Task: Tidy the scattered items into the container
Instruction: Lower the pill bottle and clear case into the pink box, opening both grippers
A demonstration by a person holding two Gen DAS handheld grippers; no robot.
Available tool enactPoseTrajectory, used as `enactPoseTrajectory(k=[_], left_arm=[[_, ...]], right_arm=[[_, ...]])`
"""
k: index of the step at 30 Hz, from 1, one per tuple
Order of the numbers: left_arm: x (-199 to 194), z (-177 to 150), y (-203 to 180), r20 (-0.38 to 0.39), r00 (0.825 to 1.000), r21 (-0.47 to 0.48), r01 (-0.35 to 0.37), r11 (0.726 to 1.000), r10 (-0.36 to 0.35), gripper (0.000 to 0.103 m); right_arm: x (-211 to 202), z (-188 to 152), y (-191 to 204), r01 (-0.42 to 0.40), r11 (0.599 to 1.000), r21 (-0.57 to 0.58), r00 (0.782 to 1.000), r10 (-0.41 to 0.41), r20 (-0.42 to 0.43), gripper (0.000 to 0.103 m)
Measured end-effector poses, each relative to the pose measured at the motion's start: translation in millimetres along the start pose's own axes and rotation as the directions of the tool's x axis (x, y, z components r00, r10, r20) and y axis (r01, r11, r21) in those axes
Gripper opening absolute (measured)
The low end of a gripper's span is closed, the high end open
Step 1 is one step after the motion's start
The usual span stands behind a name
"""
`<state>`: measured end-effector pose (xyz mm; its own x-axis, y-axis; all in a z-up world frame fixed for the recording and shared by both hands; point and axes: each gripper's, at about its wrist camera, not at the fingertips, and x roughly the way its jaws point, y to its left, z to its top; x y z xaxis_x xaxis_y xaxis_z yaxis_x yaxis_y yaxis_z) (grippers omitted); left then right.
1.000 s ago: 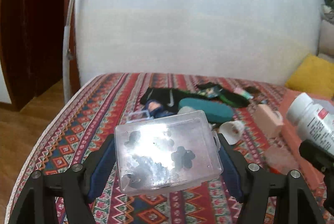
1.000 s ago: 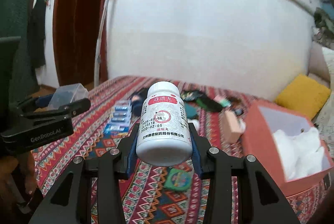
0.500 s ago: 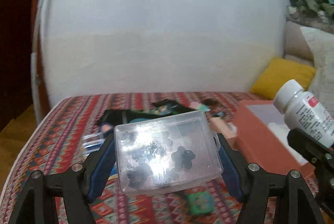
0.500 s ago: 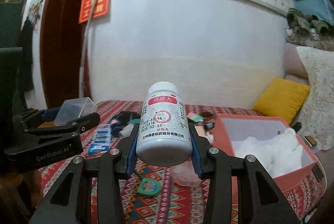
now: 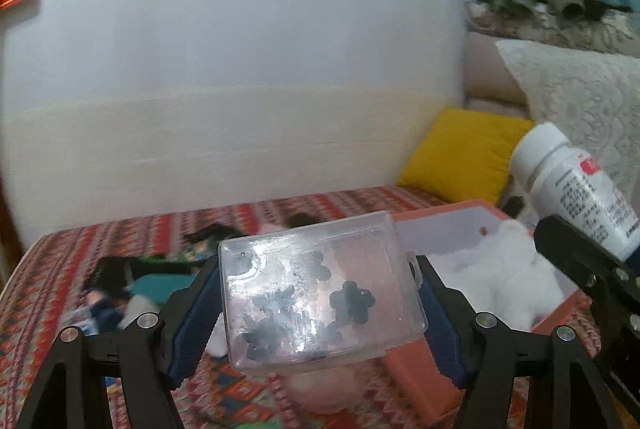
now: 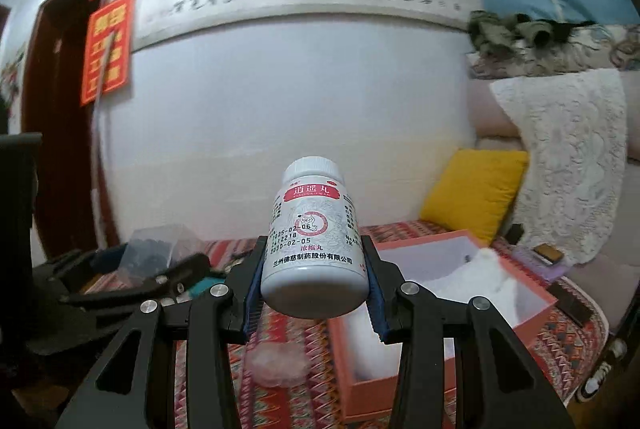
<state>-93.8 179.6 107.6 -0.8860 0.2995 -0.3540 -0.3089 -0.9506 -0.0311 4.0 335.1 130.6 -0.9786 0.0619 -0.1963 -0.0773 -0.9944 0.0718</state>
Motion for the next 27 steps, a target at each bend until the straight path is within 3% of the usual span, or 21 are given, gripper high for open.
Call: enactPoseTrajectory(k=[5, 10, 18, 19, 20, 21, 22, 23, 27], left_arm=[[28, 15, -38, -0.029, 0.996, 0.030, 0.086, 0.996, -0.085, 0.076], [65, 22, -77, -0.094, 0.983, 0.052, 0.163, 0.985, -0.158, 0.076], [116, 13, -120, -0.171, 0.969, 0.132, 0.200, 0.971, -0.177, 0.076], [120, 10, -121, -0.190, 0.965, 0.140, 0.211, 0.967, -0.183, 0.077], [126, 7, -120, -0.214, 0.959, 0.143, 0.219, 0.965, -0.186, 0.078], [131, 5, -118, -0.232, 0.955, 0.136, 0.219, 0.966, -0.184, 0.080], [134, 2, -115, -0.246, 0.952, 0.127, 0.219, 0.967, -0.183, 0.088], [135, 1, -112, -0.247, 0.951, 0.117, 0.219, 0.969, -0.185, 0.097], [132, -5, -94, -0.240, 0.958, 0.083, 0.182, 0.980, -0.157, 0.099]], right_arm=[[7, 15, -50, 0.119, 0.992, 0.051, 0.993, -0.120, 0.020, 0.045], [26, 15, -106, 0.239, 0.963, 0.128, 0.971, -0.236, -0.037, 0.045], [81, -12, -165, 0.280, 0.944, 0.175, 0.951, -0.248, -0.185, 0.046], [90, -16, -170, 0.279, 0.944, 0.176, 0.949, -0.243, -0.203, 0.051], [97, -20, -176, 0.283, 0.941, 0.187, 0.946, -0.241, -0.218, 0.071], [101, -24, -182, 0.283, 0.937, 0.206, 0.944, -0.234, -0.231, 0.081], [104, -28, -187, 0.283, 0.932, 0.224, 0.943, -0.228, -0.243, 0.091], [107, -32, -192, 0.282, 0.929, 0.241, 0.942, -0.220, -0.252, 0.091], [103, -34, -195, 0.258, 0.931, 0.259, 0.952, -0.198, -0.235, 0.091]])
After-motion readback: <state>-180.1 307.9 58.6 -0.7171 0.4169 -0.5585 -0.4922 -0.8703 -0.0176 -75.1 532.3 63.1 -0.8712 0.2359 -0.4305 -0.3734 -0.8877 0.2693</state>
